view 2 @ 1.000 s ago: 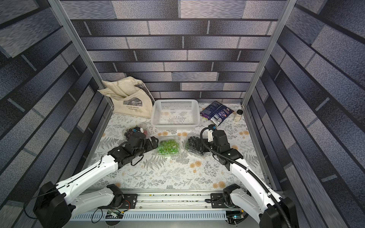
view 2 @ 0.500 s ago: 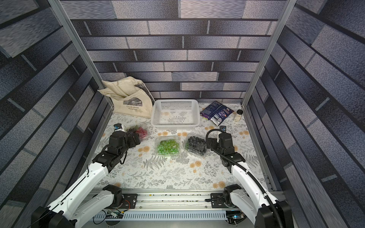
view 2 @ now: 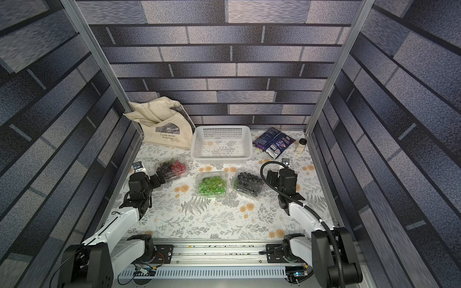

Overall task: Pack grapes into containers
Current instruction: Reset both arms

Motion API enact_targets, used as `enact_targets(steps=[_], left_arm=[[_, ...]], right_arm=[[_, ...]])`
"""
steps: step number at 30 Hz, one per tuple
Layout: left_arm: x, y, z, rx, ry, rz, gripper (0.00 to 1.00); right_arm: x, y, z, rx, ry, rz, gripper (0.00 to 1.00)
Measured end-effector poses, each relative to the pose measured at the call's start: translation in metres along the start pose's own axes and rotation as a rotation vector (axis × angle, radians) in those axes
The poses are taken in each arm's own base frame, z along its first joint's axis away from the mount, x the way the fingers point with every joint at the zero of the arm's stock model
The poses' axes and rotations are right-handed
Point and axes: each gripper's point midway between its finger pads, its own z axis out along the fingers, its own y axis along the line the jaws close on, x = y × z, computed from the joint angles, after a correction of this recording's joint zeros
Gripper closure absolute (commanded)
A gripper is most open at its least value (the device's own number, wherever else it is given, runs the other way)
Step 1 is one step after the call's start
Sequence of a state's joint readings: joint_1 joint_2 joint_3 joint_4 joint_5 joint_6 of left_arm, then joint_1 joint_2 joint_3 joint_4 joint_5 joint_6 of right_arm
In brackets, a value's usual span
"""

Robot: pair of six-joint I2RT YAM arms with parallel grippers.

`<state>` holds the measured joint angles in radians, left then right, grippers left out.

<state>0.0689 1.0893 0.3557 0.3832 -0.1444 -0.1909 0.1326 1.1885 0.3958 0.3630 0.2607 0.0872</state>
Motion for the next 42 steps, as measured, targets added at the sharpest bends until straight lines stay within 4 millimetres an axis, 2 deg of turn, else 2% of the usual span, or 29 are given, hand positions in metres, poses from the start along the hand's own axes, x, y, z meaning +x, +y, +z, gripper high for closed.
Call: enact_targets(steps=[4,7,12,14,16,18,20,25,32,36,42], left_arm=[[0.012,-0.001,0.023,0.020,0.007,0.012,0.00],[0.018,0.000,0.036,0.040,0.009,0.011,0.00],[0.014,0.001,0.051,0.078,-0.022,-0.003,0.00],[0.013,-0.002,0.054,0.086,-0.030,0.003,0.00],[0.010,-0.009,0.057,0.107,-0.055,0.021,0.00],[0.013,-0.016,0.061,0.132,-0.061,0.036,0.00],[0.011,-0.021,0.061,0.145,-0.070,0.049,0.00],[0.009,-0.030,0.062,0.166,-0.076,0.093,0.00],[0.008,-0.031,0.062,0.158,-0.077,0.099,0.00],[0.008,-0.029,0.062,0.148,-0.079,0.099,0.00],[0.008,-0.029,0.062,0.144,-0.080,0.099,0.00]], right_arm=[[0.017,-0.007,0.014,0.010,0.023,0.011,0.00],[0.008,-0.009,0.019,0.007,-0.021,0.022,0.00],[-0.010,-0.009,0.023,-0.002,-0.114,0.018,0.00],[-0.011,-0.010,0.027,-0.003,-0.149,0.019,0.00],[-0.001,-0.012,0.035,-0.003,-0.153,0.017,0.00],[0.018,-0.012,0.042,-0.007,-0.105,0.006,0.00],[0.019,-0.012,0.042,-0.008,-0.113,0.006,0.00],[0.007,-0.008,0.041,-0.030,-0.161,0.004,0.00],[0.001,-0.014,0.037,0.001,-0.201,0.017,0.00],[0.008,-0.021,0.032,0.034,-0.206,0.028,0.00],[0.002,-0.018,0.035,0.024,-0.210,0.027,0.00]])
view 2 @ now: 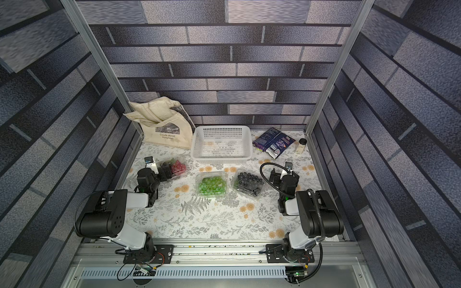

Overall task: Pack grapes into containers
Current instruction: Reset both arms

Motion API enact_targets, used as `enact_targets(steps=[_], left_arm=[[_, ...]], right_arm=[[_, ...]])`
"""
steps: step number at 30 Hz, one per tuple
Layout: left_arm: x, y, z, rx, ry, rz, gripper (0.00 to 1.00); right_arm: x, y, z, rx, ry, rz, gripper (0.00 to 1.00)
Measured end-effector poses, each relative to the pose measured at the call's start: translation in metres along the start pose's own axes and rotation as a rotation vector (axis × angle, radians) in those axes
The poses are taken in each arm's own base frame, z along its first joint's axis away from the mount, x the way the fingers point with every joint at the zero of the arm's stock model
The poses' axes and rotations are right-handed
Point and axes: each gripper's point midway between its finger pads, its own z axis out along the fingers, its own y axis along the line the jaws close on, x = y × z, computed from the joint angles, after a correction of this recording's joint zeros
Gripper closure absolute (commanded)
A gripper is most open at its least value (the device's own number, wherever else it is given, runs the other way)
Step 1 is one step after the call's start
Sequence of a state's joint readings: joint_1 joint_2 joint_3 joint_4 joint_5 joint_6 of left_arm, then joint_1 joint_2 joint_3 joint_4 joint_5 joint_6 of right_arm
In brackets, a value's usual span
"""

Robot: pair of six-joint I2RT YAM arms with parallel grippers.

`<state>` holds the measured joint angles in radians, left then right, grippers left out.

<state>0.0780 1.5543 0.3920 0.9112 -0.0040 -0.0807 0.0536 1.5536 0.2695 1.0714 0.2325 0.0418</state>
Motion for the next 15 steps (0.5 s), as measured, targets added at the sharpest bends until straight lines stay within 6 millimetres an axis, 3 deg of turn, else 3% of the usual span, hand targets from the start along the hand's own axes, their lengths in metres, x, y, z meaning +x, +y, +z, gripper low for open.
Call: enact_targets(steps=[15], left_arm=[[0.000,0.000,0.000,0.000,-0.001,0.000,0.00]], right_arm=[[-0.003,0.017,0.010,-0.087,0.037,-0.030,0.00]])
